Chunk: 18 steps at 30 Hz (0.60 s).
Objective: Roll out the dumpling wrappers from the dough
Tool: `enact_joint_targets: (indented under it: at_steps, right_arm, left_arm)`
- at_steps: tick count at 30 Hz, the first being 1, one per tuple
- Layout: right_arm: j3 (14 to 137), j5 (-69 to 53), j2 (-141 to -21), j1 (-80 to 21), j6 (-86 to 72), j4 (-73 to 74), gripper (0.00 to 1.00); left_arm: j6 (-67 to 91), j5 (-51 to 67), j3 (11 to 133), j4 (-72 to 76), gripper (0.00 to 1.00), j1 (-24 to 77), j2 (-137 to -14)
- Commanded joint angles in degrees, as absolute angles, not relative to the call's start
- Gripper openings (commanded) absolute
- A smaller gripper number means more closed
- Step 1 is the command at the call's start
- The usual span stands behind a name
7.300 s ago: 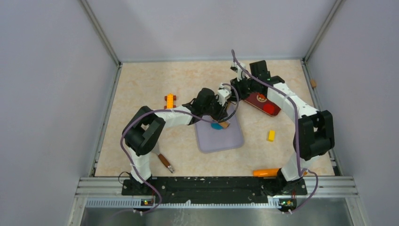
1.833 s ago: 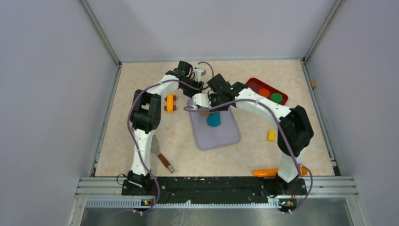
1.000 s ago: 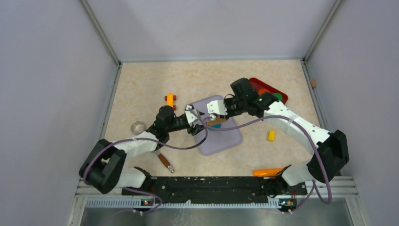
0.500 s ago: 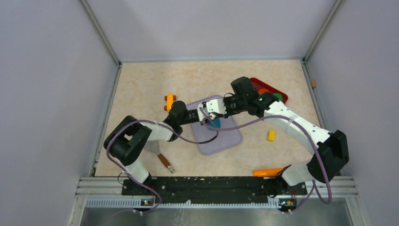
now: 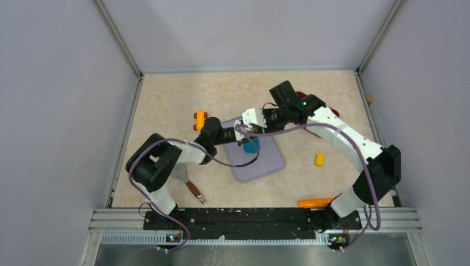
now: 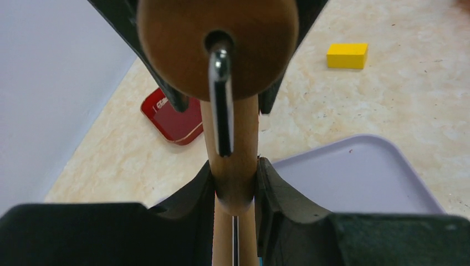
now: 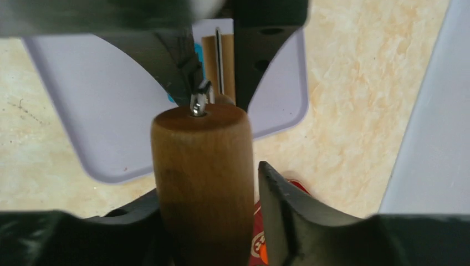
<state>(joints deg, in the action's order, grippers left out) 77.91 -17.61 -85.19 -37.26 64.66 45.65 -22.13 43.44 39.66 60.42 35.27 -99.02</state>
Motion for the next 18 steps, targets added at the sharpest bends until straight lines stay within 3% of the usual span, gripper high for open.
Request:
enact_joint_targets:
  at_steps: [1,5,9,18]
  right_arm:
    - [93.4,-22.1,-91.8,-34.6,61.0,62.0,0.49]
    - [101.8,-28.2,-96.2,-34.7,55.4,66.6,0.60]
    - [105.4,-30.2,-99.0,-35.6,51.9,67.2,0.60]
    - [100.4,-27.4,-99.0,-38.4,52.9,62.9,0.54]
  left_arm:
    - [-20.1,44.7,41.7,55.3,0.00,35.1,-96.2]
    - [-19.3,45.4,43.3,48.2,0.00,35.1,-95.2]
    - [-19.7,45.0,43.4,48.1,0.00,35.2,-95.1]
    - [-20.8,45.1,44.2,47.2,0.00,35.5,-94.8]
